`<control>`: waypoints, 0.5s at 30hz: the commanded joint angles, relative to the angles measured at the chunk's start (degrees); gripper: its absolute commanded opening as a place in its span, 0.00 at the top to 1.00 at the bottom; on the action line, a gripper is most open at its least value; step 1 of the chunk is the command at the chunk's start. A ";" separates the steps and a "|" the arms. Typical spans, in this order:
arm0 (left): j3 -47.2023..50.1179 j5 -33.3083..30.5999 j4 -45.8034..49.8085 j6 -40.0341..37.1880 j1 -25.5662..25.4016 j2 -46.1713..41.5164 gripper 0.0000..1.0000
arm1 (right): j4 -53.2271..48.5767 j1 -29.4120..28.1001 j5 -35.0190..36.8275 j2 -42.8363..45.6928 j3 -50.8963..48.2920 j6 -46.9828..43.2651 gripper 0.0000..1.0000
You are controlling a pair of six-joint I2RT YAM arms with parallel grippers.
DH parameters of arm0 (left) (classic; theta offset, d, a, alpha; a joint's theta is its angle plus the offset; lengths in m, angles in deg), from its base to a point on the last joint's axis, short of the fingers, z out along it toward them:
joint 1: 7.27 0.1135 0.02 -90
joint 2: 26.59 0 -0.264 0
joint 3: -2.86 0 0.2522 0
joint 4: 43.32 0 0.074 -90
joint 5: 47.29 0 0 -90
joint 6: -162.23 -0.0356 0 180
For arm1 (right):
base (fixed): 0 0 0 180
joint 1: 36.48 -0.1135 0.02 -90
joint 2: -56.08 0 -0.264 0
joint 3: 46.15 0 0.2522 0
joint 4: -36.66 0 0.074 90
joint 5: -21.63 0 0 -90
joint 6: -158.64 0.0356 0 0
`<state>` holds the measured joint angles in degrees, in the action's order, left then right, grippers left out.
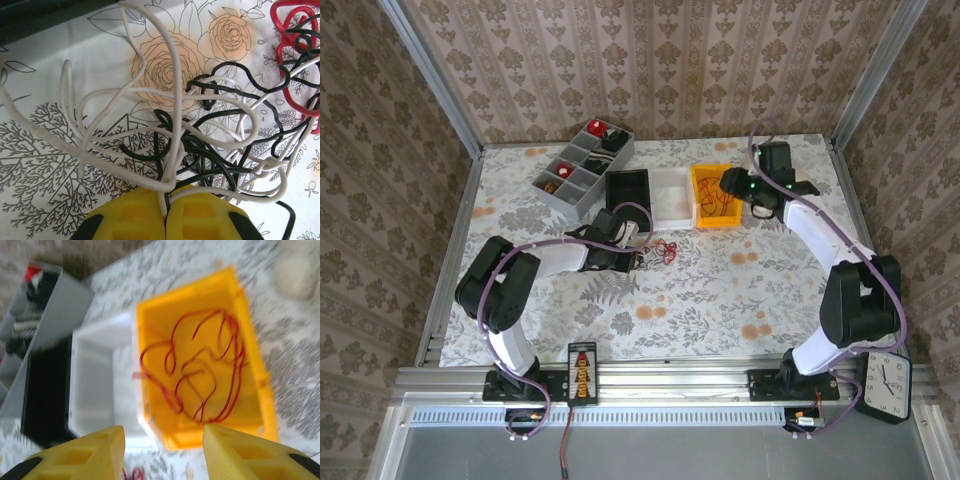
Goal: Untangle the cables
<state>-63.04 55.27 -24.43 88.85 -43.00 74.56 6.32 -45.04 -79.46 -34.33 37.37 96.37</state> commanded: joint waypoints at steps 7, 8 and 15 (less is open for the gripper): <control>1.20 4.32 -0.40 -1.68 -1.80 3.40 1.00 | -2.15 -16.55 -5.97 -3.21 -6.62 -6.26 0.55; 1.01 4.32 -0.17 -1.72 -1.80 3.45 1.00 | -2.55 -17.46 -5.36 -4.33 -6.12 -6.74 0.56; 0.92 3.97 0.76 -1.59 -1.80 3.01 1.00 | -4.93 -19.22 -2.42 -12.14 -0.73 -9.18 0.59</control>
<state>-63.00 56.51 -26.18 88.61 -43.30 75.06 3.91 -64.49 -83.55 -44.60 33.04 89.79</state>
